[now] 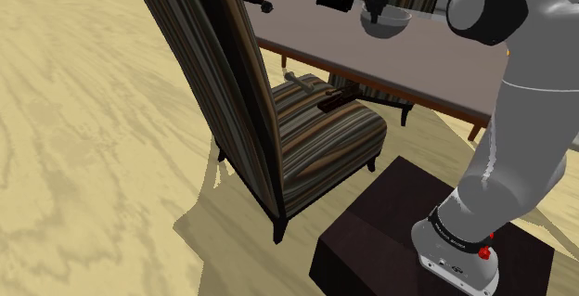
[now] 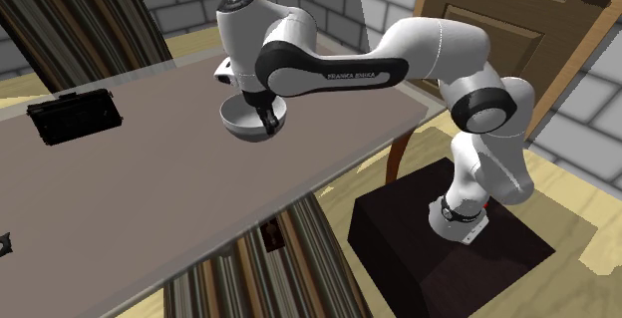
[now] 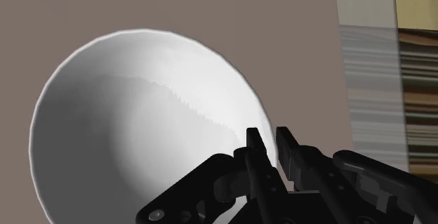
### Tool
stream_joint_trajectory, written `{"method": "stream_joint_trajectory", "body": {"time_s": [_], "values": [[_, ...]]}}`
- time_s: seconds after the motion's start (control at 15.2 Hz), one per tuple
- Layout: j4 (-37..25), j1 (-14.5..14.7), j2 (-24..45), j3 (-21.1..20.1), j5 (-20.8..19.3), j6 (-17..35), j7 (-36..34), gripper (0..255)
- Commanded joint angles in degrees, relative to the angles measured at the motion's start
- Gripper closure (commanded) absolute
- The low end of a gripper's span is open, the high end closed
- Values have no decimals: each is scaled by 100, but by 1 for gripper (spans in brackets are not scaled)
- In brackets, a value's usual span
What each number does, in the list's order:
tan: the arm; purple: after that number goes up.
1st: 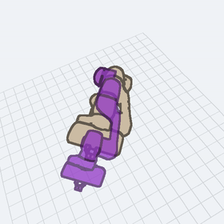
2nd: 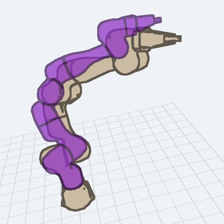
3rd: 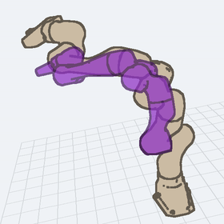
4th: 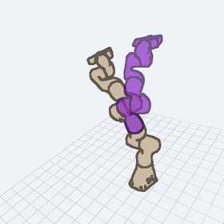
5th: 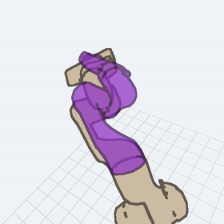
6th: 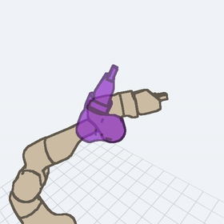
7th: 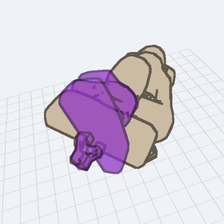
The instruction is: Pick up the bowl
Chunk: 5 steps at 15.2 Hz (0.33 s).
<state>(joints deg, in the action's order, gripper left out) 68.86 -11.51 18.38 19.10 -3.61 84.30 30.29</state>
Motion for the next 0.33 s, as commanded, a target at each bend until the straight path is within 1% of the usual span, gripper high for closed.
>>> {"method": "stream_joint_trajectory", "body": {"time_s": [0.0,0.13,0.26], "values": [[-289,-33,88,6,27,-199,38,255],[-595,-69,187,11,57,-406,76,255],[-618,-71,194,11,59,-422,79,255]]}}
